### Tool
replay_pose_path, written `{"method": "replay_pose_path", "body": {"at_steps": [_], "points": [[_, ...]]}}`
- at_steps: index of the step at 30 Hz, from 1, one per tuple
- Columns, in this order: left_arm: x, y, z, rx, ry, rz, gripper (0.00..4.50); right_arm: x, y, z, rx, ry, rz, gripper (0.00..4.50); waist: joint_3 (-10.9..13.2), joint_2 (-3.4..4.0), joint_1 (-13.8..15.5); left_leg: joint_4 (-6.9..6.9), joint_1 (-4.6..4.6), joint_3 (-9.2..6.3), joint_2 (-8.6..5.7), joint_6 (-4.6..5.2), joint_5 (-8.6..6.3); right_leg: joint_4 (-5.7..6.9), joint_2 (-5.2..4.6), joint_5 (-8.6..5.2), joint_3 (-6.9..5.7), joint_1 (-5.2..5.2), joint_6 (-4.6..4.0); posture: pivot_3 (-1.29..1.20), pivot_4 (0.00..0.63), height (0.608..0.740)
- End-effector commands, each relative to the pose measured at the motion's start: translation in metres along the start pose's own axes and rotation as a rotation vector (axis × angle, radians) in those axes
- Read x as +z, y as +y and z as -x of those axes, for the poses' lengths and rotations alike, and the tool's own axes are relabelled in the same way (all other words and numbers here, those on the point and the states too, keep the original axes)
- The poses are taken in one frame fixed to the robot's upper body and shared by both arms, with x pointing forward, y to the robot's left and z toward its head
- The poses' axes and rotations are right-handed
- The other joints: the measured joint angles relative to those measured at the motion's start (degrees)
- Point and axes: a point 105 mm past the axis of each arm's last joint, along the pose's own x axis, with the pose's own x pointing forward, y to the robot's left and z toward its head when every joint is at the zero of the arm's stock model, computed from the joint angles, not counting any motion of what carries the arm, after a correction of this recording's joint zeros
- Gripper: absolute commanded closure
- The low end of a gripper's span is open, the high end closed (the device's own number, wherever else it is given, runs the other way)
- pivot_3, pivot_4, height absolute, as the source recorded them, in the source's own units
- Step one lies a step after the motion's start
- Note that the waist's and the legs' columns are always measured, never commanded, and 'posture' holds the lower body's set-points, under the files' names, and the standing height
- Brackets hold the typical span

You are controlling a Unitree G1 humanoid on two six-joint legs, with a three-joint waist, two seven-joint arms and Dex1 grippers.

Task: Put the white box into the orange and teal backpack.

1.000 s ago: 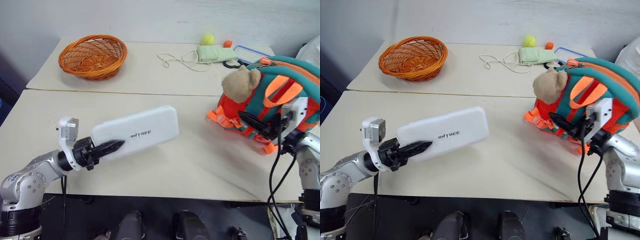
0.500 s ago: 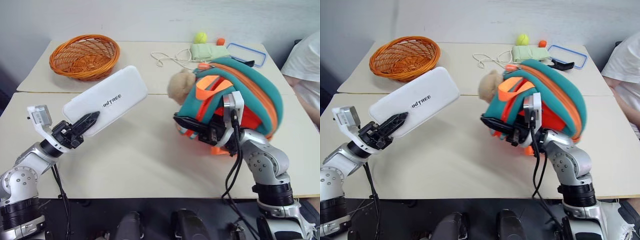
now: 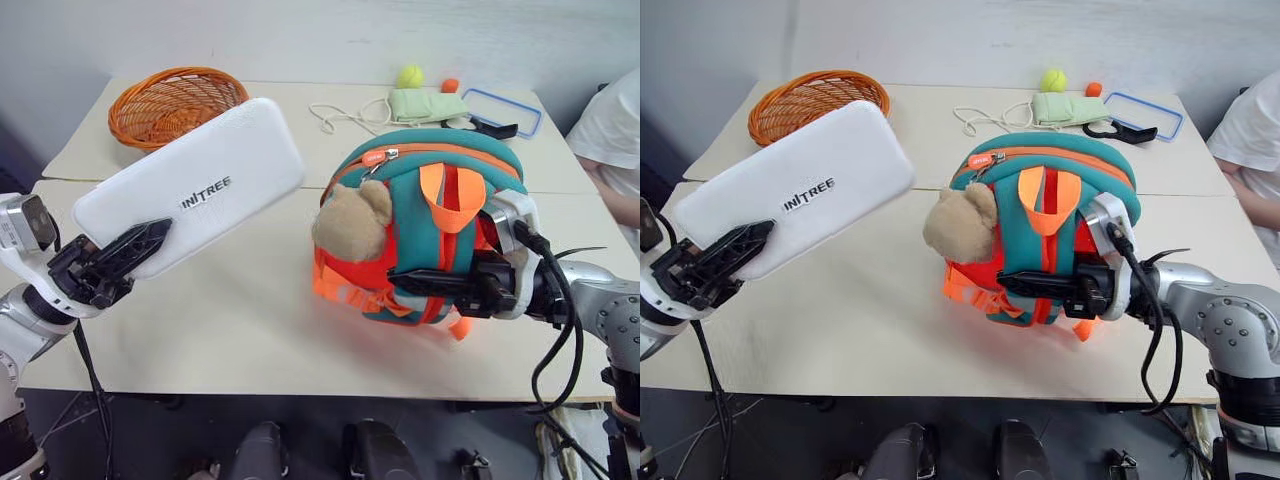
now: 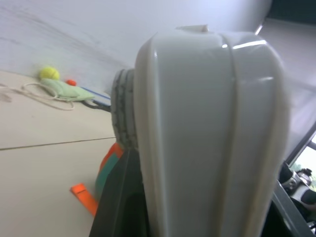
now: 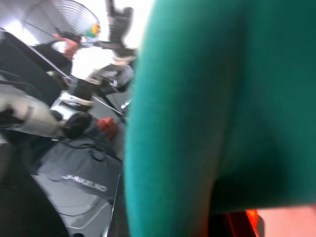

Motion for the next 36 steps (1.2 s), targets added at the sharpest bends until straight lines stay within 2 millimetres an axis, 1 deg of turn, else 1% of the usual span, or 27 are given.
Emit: {"method": "replay_pose_path", "body": {"at_steps": [1,4,7,11,14,16,18,19,21,24,27,28,30,32,34,36], "points": [[0.004,0.0,-0.017,-0.027,-0.006,-0.11,3.24,0.004,0.006,-0.002,0.039,0.002,0.034,4.48,0.0,0.0,0.11,0.0,0.0,0.01,0.0,-0.02,0.01,0.0,0.01,0.0,0.0,0.01,0.0,0.0,0.15,0.74],[0.008,0.01,-0.028,-0.025,-0.044,-0.162,3.24,0.002,0.006,-0.001,0.039,0.01,0.027,4.48,0.01,-0.02,0.33,0.1,-0.04,-0.01,-0.01,0.0,0.03,0.02,0.02,0.01,-0.04,0.02,0.02,0.0,0.15,0.74],[-0.001,0.016,-0.041,-0.072,-0.009,-0.174,3.24,-0.002,0.008,0.002,0.033,0.024,0.019,4.48,0.01,-0.01,0.28,0.1,-0.05,0.01,-0.03,0.01,0.02,0.0,0.02,0.03,-0.03,0.02,0.06,0.0,0.15,0.74],[-0.021,0.014,-0.053,-0.189,0.109,-0.155,3.24,-0.004,0.005,0.002,0.006,0.021,0.028,4.48,0.01,-0.01,0.13,0.1,-0.11,0.03,-0.02,-0.13,0.1,-0.05,0.06,0.04,-0.03,-0.01,0.07,0.0,0.15,0.74],[-0.034,0.026,-0.063,-0.193,0.189,-0.215,3.24,-0.006,0.005,0.001,0.003,0.018,0.033,4.48,0.01,-0.02,0.24,0.11,-0.13,0.04,-0.02,-0.14,0.1,-0.05,0.07,0.04,-0.03,-0.02,0.07,0.0,0.15,0.74],[-0.041,0.029,-0.072,-0.206,0.229,-0.245,3.24,-0.006,0.005,0.001,0.002,0.014,0.035,4.48,0.01,-0.02,0.26,0.12,-0.13,0.03,-0.01,-0.16,0.12,-0.05,0.08,0.04,-0.03,-0.02,0.07,0.0,0.15,0.74],[-0.049,0.039,-0.087,-0.166,0.283,-0.314,3.24,-0.006,0.005,0.001,0.0,0.011,0.037,4.48,0.01,-0.02,0.29,0.13,-0.12,0.03,-0.01,-0.14,0.12,-0.04,0.07,0.04,-0.03,-0.01,0.08,0.0,0.15,0.74],[-0.057,0.039,-0.099,-0.179,0.357,-0.36,3.24,-0.006,0.005,0.0,0.0,0.005,0.041,4.48,0.02,-0.05,0.58,0.14,-0.12,0.02,-0.01,-0.13,0.11,-0.04,0.07,0.04,-0.03,0.0,0.08,0.0,0.15,0.74],[-0.067,0.037,-0.119,-0.219,0.461,-0.41,3.24,-0.005,0.005,-0.002,0.004,-0.004,0.044,4.48,0.02,-0.05,1.19,0.16,-0.14,0.0,-0.03,-0.1,0.11,-0.05,0.08,0.07,-0.05,0.01,0.13,0.0,0.15,0.74],[-0.065,0.03,-0.162,-0.273,0.472,-0.448,3.24,-0.008,0.007,-0.004,0.022,0.012,0.042,4.48,0.03,-0.05,1.9,0.2,-0.22,0.01,-0.07,-0.08,0.12,-0.09,0.07,0.1,-0.05,-0.01,0.19,0.0,0.15,0.74],[-0.066,0.024,-0.191,-0.318,0.481,-0.467,3.24,-0.01,0.008,-0.005,0.031,0.027,0.044,4.48,0.02,-0.04,1.77,0.27,-0.43,0.0,-0.07,-0.04,0.12,-0.07,0.1,0.17,-0.06,-0.07,0.32,0.0,0.15,0.74],[-0.066,0.023,-0.205,-0.328,0.47,-0.47,3.24,-0.011,0.008,-0.004,0.032,0.029,0.045,4.48,0.03,-0.04,1.57,0.31,-0.48,0.0,-0.07,-0.03,0.12,-0.05,0.11,0.18,-0.07,-0.1,0.33,0.0,0.15,0.74],[-0.069,0.012,-0.228,-0.389,0.449,-0.469,3.24,-0.012,0.008,-0.004,0.031,0.033,0.048,4.48,0.03,-0.05,1.68,0.31,-0.54,0.05,-0.06,-0.02,0.12,-0.06,0.15,0.18,-0.06,-0.16,0.34,0.0,0.15,0.74],[-0.078,-0.001,-0.238,-0.475,0.46,-0.434,3.24,-0.013,0.009,-0.005,0.03,0.036,0.053,4.48,0.03,-0.05,1.6,0.31,-0.61,0.04,-0.04,-0.03,0.13,-0.06,0.19,0.18,-0.08,-0.24,0.34,0.0,0.15,0.74],[-0.087,-0.002,-0.24,-0.497,0.473,-0.426,3.24,-0.012,0.009,-0.006,0.019,0.03,0.07,4.48,0.04,-0.03,1.48,0.25,-0.61,0.05,-0.03,-0.04,0.13,-0.05,0.2,0.18,-0.06,-0.28,0.34,0.0,0.15,0.74],[-0.091,-0.004,-0.239,-0.51,0.464,-0.408,3.24,-0.008,0.012,-0.01,0.022,0.004,0.077,4.48,0.04,-0.03,1.47,0.23,-0.61,0.08,0.0,-0.12,0.18,0.0,0.24,0.18,-0.04,-0.37,0.34,0.0,0.15,0.74]]}}
